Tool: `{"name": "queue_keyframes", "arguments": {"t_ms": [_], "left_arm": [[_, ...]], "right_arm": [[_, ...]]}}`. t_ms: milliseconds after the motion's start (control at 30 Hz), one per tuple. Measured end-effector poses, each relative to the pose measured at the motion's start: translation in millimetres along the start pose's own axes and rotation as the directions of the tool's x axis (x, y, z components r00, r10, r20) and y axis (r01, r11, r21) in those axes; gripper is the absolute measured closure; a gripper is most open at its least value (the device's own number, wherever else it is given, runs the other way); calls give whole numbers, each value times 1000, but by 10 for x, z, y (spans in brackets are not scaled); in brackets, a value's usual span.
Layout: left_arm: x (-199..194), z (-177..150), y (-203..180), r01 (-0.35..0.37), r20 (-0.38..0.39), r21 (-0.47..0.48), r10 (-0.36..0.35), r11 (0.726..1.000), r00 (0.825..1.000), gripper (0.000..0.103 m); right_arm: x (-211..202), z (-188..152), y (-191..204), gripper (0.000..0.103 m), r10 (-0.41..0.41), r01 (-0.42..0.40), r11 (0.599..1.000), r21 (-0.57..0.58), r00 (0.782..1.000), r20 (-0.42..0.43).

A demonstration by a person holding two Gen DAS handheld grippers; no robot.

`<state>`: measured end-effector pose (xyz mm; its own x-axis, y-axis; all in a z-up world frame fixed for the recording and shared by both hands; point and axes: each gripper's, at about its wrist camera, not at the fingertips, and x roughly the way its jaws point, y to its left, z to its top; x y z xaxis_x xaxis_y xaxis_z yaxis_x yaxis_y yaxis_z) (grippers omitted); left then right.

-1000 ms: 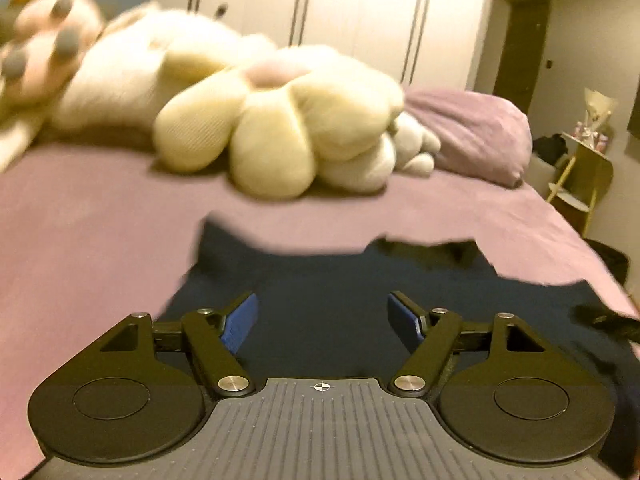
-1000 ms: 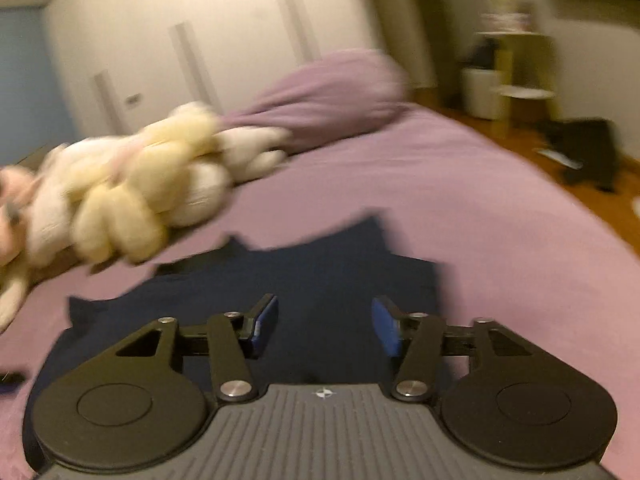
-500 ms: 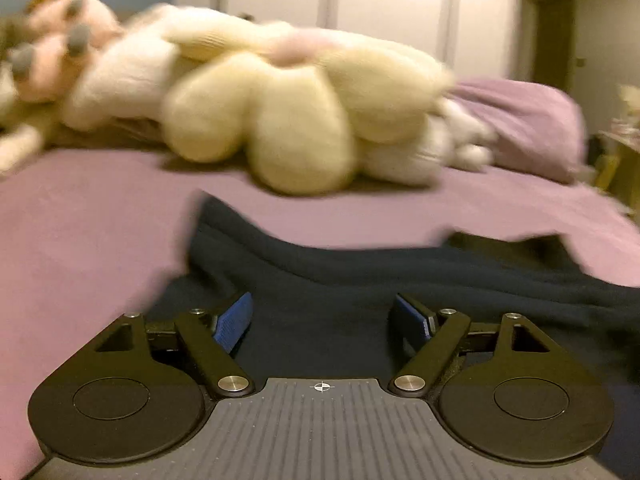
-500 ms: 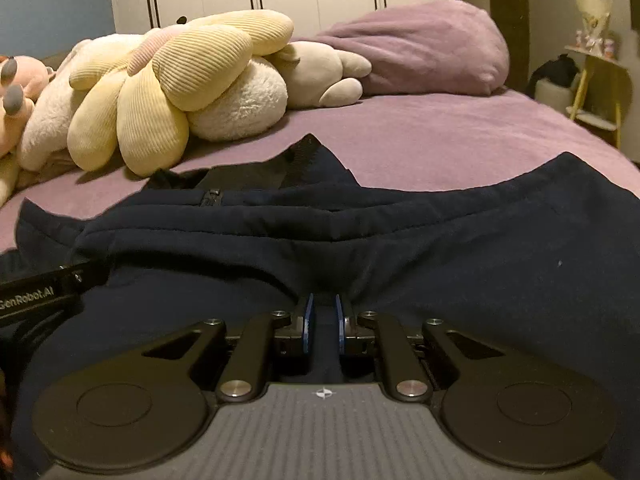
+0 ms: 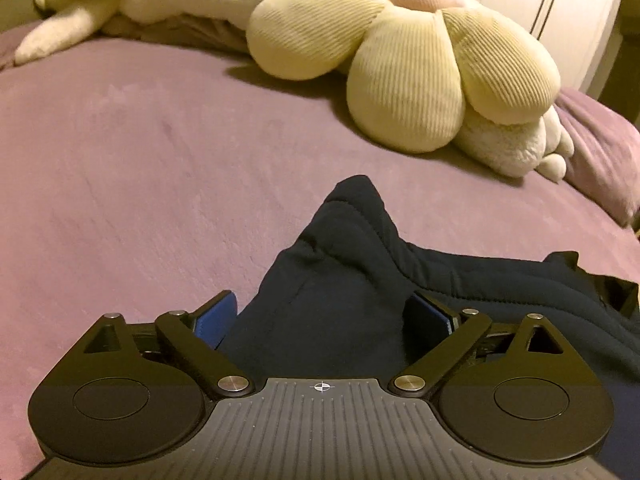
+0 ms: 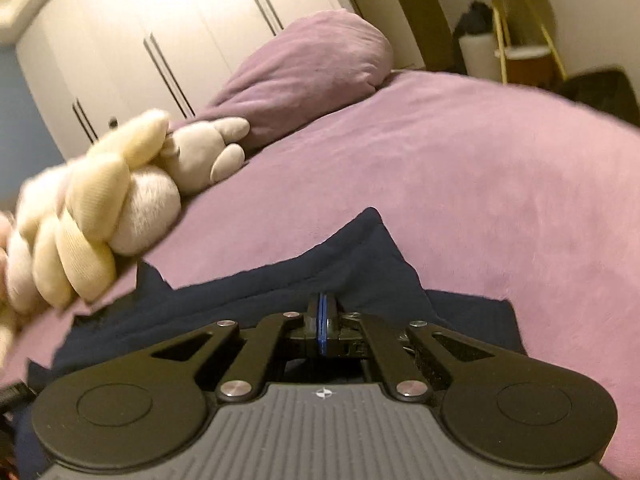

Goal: Fold large clothes

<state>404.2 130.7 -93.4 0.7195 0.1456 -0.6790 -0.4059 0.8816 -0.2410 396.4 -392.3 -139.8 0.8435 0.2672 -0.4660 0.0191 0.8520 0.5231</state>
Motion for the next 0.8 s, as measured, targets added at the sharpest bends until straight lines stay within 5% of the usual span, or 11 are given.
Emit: {"name": "queue_keyframes", "arguments": {"t_ms": [500, 600, 667, 800], "left_arm": [[-170, 50, 155, 18, -21, -84, -20, 996, 1000, 5], [-447, -45, 199, -2, 16, 12, 2, 1000, 1000, 3], [-561, -153, 243, -19, 62, 69, 14, 997, 998, 2], [-497, -135, 432, 10, 9, -59, -9, 998, 1000, 1]], "right_arm": [[41, 55, -266, 103, 122, -120, 976, 182, 993, 0], [-156, 77, -218, 103, 62, -61, 973, 221, 998, 0], [-389, 18, -196, 88, 11, -19, 979, 202, 999, 44], [-723, -223, -328, 81, 18, -33, 990, 137, 994, 110]]}}
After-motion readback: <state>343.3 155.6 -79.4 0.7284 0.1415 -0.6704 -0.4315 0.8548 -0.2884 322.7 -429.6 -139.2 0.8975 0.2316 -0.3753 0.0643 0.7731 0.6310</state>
